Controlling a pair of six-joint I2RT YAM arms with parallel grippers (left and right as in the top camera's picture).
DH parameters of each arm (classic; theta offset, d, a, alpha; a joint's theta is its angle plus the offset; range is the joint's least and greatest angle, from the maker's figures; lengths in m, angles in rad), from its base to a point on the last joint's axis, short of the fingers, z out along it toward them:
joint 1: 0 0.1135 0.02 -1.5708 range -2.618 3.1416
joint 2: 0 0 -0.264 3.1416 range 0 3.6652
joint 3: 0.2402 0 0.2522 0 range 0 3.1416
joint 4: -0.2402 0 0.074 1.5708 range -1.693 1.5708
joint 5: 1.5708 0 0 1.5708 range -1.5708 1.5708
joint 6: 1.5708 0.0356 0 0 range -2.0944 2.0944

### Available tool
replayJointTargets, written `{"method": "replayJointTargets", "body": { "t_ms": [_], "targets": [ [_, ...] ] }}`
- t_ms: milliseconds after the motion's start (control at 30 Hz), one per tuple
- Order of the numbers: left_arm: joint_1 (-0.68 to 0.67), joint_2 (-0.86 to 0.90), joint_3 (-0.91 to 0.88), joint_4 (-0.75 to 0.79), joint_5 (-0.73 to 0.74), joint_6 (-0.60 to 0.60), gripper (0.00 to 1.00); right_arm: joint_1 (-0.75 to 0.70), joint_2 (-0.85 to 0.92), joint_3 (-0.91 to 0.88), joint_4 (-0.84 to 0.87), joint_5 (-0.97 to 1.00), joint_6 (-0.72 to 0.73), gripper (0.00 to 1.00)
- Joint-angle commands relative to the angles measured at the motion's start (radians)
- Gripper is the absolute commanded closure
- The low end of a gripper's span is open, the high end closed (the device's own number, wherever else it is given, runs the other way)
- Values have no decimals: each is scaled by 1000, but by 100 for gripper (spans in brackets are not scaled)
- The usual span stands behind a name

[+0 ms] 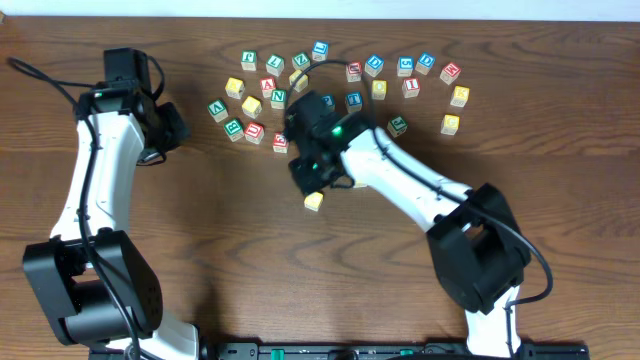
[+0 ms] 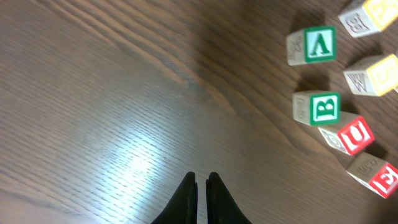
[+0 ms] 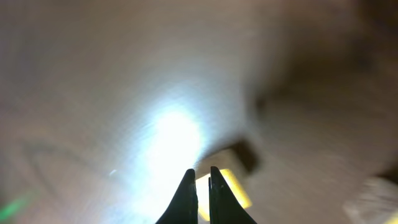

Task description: Spell out CORL

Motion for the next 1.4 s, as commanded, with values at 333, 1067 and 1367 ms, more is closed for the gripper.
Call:
{"method": "replayJointTargets", "body": {
  "t_ms": [333,1067,1367],
  "targets": [
    [29,-4,2,-12,-27,10,92,80,59,0,-77,66,-92,93],
    [29,-4,2,-16,-27,10,92,5,89,-1,-94,166,-49,95],
    [29,-4,2,-18,-27,10,92,-5,89,-1,-103,190,-120,95]
  ]
}}
